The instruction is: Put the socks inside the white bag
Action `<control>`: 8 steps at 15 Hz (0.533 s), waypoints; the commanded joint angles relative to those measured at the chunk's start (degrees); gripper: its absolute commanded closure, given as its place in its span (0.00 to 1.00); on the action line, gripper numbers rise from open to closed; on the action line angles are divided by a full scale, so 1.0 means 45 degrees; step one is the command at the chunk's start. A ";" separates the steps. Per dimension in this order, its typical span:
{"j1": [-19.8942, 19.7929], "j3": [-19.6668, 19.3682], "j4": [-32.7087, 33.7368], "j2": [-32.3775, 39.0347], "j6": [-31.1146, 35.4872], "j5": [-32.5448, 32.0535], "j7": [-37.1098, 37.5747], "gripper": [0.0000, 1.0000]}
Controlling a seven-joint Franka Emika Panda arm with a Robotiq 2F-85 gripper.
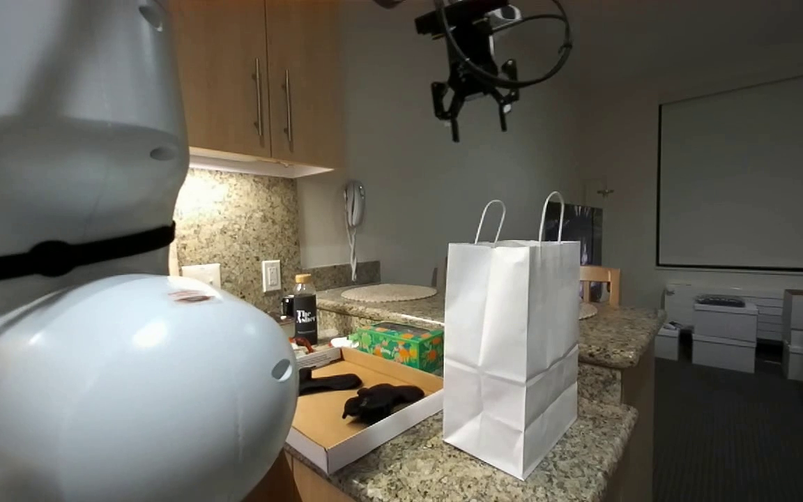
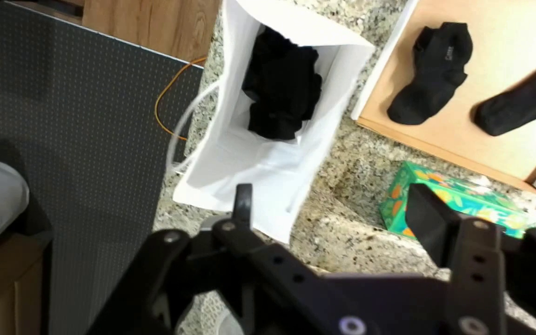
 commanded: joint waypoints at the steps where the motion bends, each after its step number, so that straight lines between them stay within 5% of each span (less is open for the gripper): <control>1: 0.1068 0.1277 -0.0697 -0.0680 0.0551 0.0134 0.1683 0.00; 8: 0.2576 0.3179 -0.4078 -0.0277 0.4099 0.0961 0.6434 0.00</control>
